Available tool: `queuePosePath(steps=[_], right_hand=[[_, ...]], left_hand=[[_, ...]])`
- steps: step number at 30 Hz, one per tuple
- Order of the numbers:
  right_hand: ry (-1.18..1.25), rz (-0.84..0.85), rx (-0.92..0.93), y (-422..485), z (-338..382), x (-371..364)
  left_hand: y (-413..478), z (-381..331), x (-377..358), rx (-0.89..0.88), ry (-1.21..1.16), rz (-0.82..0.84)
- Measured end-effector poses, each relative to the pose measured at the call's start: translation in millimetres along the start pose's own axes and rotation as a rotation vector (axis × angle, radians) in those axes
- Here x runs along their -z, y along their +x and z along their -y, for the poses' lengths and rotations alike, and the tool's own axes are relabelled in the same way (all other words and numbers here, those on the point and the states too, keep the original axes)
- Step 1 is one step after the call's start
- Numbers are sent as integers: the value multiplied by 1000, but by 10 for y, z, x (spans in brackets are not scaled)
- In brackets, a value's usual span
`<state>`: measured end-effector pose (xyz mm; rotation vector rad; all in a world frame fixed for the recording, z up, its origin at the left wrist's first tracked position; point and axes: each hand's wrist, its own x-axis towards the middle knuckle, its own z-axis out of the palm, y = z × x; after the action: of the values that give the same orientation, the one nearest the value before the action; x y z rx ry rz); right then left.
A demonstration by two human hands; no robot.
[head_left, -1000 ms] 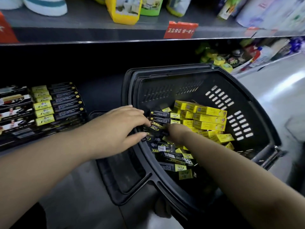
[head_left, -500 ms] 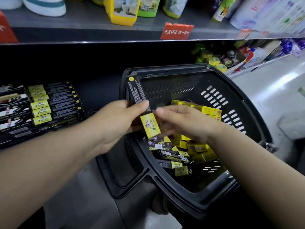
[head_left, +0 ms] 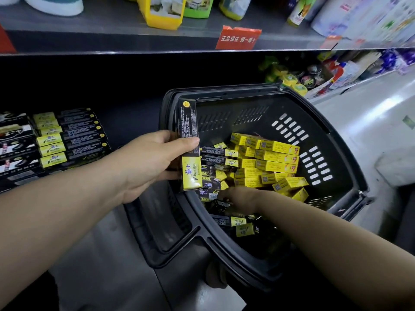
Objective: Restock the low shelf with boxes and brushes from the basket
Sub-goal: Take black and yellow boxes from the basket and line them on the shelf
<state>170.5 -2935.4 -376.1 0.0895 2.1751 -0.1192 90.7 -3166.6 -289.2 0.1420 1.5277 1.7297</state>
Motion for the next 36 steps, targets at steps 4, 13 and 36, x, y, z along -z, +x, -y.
queuePosePath(steps=[4, 13, 36], right_hand=[[162, -240, 16, -332, 98, 451], [1192, -677, 272, -875, 706, 797], [1679, -423, 310, -785, 945, 664]], left_hand=[[12, 1, 14, 12, -7, 5], [15, 18, -51, 18, -23, 1], [-121, 4, -195, 1, -76, 69]])
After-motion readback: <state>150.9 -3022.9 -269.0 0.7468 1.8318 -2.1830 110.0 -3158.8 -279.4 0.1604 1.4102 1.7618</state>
